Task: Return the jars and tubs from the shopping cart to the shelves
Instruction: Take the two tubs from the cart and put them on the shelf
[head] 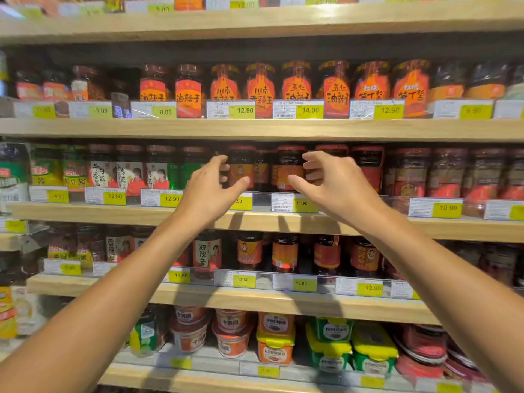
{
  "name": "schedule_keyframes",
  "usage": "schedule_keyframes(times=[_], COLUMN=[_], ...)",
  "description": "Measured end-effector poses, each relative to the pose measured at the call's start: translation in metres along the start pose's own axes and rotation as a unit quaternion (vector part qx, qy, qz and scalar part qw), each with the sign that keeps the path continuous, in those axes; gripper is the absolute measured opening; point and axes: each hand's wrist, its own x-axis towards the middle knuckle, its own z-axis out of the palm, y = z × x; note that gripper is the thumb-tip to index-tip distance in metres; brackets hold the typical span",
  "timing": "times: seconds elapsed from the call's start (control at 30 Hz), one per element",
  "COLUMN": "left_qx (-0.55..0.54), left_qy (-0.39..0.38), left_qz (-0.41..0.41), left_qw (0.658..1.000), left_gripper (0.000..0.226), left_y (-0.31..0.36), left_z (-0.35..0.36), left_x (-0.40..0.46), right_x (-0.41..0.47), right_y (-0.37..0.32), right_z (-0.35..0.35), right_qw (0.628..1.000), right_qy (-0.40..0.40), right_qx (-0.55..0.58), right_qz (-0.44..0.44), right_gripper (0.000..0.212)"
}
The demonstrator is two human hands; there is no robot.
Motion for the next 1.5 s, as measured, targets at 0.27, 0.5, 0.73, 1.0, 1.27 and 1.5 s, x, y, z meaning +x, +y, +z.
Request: schedule_keyframes(times=[0.27,0.5,0.73,1.0,1.27,1.5], left_qx=[0.097,0.137,0.065,0.1,0.136,0.175], left_qy=[-0.086,-0.108,-0.126,-0.175,-0.155,0.095], left_qz=[-0.098,-0.118,-0.091,-0.083,-0.089,0.022], left_qw=[0.987,0.978,0.986,0.976,0.975,0.98], left_gripper=[0.07,0.046,0.044,0.039,0.037,0.043], left_y=[-0.004,-0.008,-0.015,-0.009,-0.003,0.012], left_z=[0.029,0.039,0.031,0.016,0.023,0.004], left_x=[0.051,0.069,0.072,0.068,0.061,0.021], right_x=[0.042,0.064,0.08,0.076,0.067,0.01], right_y=[-0.021,-0.011,-0.004,-0.003,-0.004,0.019], right_z=[0.026,0.045,0.058,0.053,0.055,0.007], right_qw=[0.987,0.976,0.972,0.976,0.98,0.997], right_qy=[-0.107,-0.134,-0.155,-0.176,-0.148,0.063], right_qx=[-0.085,-0.109,-0.114,-0.077,-0.08,-0.014], right_qz=[0.089,0.135,0.136,0.102,0.102,-0.041], right_gripper=[0.054,0.046,0.048,0.037,0.043,0.055])
